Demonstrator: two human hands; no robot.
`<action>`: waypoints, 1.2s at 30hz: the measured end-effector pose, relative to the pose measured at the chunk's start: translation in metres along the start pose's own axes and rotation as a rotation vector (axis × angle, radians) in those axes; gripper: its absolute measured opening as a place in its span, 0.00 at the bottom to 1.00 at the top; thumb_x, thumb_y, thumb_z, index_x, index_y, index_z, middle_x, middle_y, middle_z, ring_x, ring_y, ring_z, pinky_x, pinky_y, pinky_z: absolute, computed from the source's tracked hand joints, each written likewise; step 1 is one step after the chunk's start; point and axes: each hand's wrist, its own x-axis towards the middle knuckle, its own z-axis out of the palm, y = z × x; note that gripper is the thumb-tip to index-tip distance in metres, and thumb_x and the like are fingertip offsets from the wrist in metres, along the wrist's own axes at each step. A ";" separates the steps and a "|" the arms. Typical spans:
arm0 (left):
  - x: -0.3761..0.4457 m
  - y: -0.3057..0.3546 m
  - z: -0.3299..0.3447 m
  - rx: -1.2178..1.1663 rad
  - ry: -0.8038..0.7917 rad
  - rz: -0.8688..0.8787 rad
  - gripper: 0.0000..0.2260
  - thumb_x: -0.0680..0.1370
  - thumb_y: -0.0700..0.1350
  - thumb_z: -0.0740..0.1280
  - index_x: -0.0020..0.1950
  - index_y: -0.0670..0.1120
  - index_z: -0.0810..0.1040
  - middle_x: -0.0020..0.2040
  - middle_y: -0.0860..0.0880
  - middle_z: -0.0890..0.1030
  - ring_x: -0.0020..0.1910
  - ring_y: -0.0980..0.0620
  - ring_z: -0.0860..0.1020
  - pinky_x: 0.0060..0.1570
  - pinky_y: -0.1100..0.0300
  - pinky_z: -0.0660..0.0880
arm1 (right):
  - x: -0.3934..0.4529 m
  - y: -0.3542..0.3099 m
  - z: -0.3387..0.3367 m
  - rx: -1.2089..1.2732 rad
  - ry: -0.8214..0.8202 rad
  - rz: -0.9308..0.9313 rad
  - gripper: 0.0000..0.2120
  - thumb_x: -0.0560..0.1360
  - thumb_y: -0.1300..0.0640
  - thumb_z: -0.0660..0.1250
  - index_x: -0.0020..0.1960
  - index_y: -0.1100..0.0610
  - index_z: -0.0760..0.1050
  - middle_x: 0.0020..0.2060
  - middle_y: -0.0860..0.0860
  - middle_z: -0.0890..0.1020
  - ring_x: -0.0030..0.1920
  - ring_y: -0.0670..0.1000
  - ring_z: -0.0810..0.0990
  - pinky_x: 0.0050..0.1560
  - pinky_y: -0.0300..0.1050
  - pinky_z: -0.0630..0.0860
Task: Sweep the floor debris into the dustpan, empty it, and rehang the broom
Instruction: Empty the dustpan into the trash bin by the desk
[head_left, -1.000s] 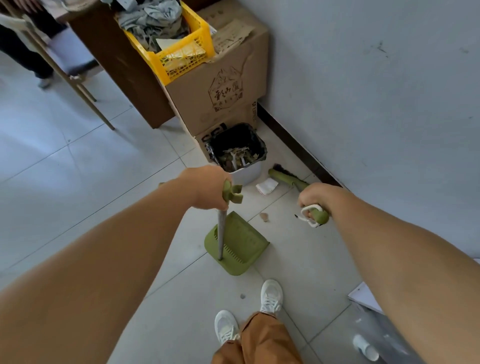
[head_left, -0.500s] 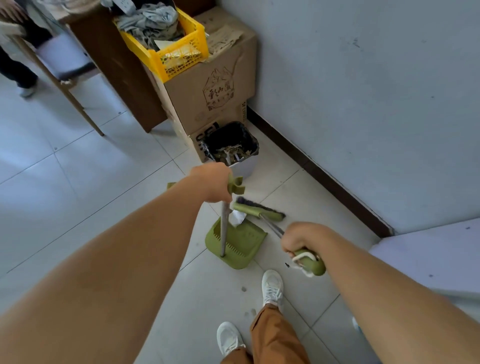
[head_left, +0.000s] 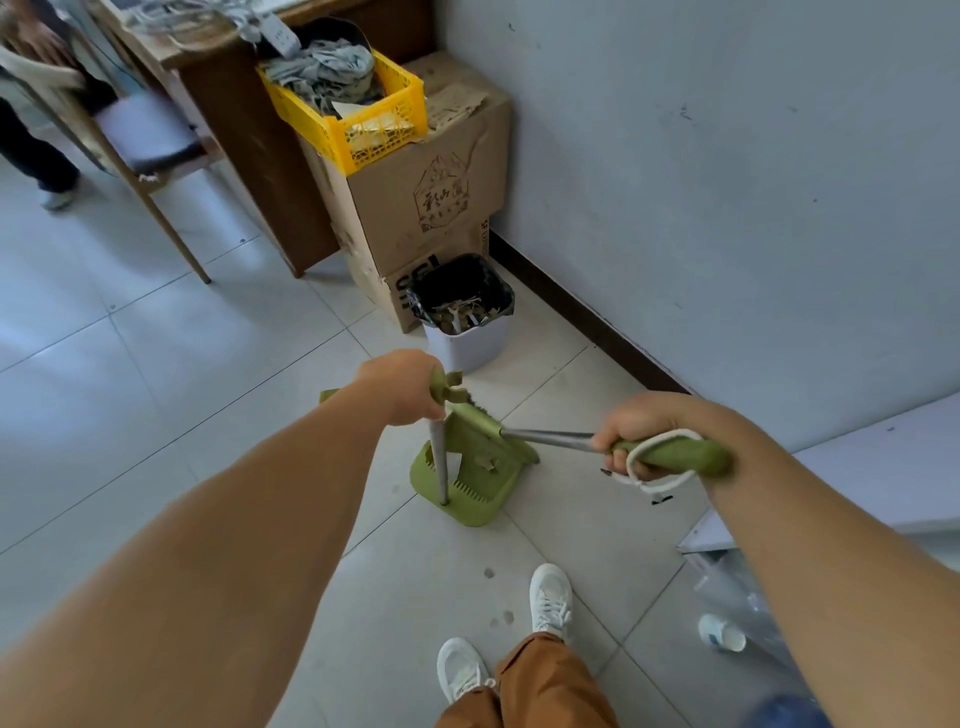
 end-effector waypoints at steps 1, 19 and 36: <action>-0.004 0.000 -0.002 0.009 0.006 0.007 0.09 0.74 0.53 0.71 0.49 0.50 0.80 0.44 0.51 0.80 0.46 0.51 0.78 0.36 0.60 0.69 | -0.002 -0.002 0.005 0.042 -0.004 -0.015 0.14 0.82 0.59 0.53 0.39 0.62 0.66 0.16 0.51 0.69 0.13 0.45 0.66 0.16 0.30 0.65; -0.100 0.035 -0.161 0.199 0.197 0.191 0.09 0.68 0.53 0.74 0.44 0.50 0.80 0.39 0.51 0.81 0.42 0.50 0.80 0.43 0.53 0.80 | -0.073 -0.013 0.030 0.708 0.205 -0.449 0.14 0.77 0.68 0.56 0.33 0.64 0.68 0.30 0.58 0.73 0.24 0.52 0.76 0.18 0.33 0.73; -0.143 0.104 -0.246 0.748 0.390 0.329 0.05 0.75 0.47 0.67 0.40 0.50 0.75 0.34 0.53 0.74 0.36 0.51 0.75 0.36 0.58 0.73 | -0.115 -0.031 0.003 0.757 0.078 -0.497 0.18 0.78 0.68 0.52 0.29 0.62 0.63 0.16 0.57 0.74 0.23 0.52 0.72 0.17 0.32 0.69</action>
